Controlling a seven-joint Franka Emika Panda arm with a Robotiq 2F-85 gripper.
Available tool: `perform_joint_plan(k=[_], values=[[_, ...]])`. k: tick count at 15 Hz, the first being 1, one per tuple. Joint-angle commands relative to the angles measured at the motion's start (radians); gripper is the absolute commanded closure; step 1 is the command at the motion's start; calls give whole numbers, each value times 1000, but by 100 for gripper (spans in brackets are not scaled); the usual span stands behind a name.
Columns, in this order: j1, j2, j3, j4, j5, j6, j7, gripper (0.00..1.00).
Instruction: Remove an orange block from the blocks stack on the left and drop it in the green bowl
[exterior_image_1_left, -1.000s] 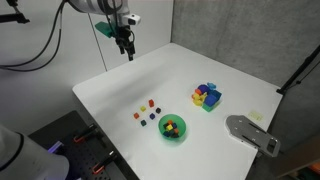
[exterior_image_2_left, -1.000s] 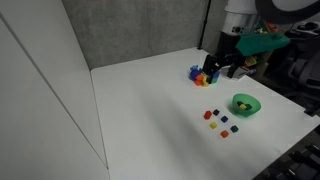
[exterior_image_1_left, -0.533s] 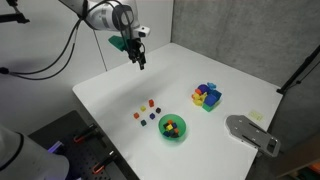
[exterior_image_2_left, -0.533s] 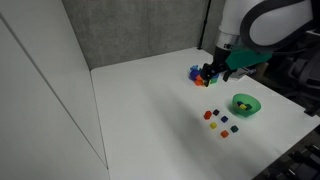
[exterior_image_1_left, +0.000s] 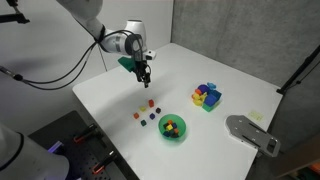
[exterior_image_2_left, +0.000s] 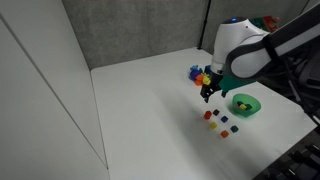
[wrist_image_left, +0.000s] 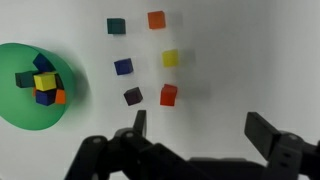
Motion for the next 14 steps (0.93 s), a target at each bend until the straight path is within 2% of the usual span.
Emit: perform_joint_plan(k=[1,3,8,14], values=[[25,71,-30,53,20,5,-2,0],[30,57,-37,23,23,11,-12,0],[36,76,-36,41,35,11,-12,0],[44,153,-80,66,36,155,10,0]])
